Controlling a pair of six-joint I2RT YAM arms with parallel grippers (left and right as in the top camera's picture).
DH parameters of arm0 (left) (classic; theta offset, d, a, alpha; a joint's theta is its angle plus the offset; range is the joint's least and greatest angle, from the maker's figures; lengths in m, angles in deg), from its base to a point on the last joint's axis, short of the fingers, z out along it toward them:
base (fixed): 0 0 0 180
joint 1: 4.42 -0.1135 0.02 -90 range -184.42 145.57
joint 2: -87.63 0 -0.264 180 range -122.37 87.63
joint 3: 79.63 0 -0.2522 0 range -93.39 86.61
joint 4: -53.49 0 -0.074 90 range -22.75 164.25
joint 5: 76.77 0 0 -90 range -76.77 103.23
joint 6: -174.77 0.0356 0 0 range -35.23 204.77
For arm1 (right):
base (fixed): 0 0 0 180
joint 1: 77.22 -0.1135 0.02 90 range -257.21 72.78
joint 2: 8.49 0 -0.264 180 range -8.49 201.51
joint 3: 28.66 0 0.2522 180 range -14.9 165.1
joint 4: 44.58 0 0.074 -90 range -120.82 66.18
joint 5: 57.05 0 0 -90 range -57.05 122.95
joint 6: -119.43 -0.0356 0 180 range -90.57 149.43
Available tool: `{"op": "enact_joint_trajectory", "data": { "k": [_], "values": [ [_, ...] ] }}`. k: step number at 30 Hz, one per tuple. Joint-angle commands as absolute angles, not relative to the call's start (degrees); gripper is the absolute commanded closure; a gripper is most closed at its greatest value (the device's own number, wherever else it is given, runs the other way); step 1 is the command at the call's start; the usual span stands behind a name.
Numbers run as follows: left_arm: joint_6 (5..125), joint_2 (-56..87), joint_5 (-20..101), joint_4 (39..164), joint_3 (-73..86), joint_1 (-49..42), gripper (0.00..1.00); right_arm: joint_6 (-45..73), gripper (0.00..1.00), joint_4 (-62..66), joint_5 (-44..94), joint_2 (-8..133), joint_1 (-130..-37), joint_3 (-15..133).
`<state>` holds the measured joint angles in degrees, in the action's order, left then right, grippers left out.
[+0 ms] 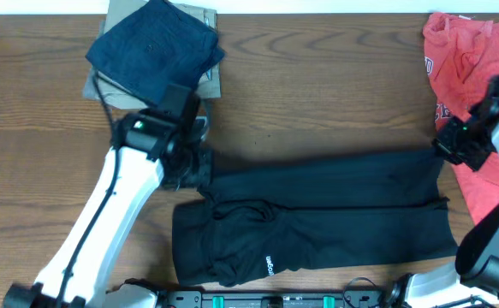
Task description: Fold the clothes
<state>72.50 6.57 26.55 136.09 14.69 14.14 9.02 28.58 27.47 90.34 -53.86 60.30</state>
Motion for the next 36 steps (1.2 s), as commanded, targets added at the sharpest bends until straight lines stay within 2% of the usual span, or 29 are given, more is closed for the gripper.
{"op": "enact_joint_trajectory", "data": {
  "k": [1, 14, 20, 36],
  "values": [
    [71.1, 10.6, 26.0, 139.5, 15.2, 14.1, 0.94, 7.1, 0.99, 30.2, 28.9, 87.3, -51.6, 61.3],
    [67.5, 16.6, 30.8, 137.2, 30.0, 14.3, 0.94, 2.4, 0.99, 37.0, 31.1, 85.9, -51.5, 61.1],
    [64.8, 16.6, 30.8, 135.1, 35.1, 14.3, 0.94, -1.7, 0.99, 41.0, 37.0, 83.4, -51.5, 60.3],
    [63.6, 16.6, 33.4, 135.0, 40.8, 14.3, 0.93, -10.5, 0.99, 31.5, 40.3, 66.1, -51.3, 36.7]
  ]
}}
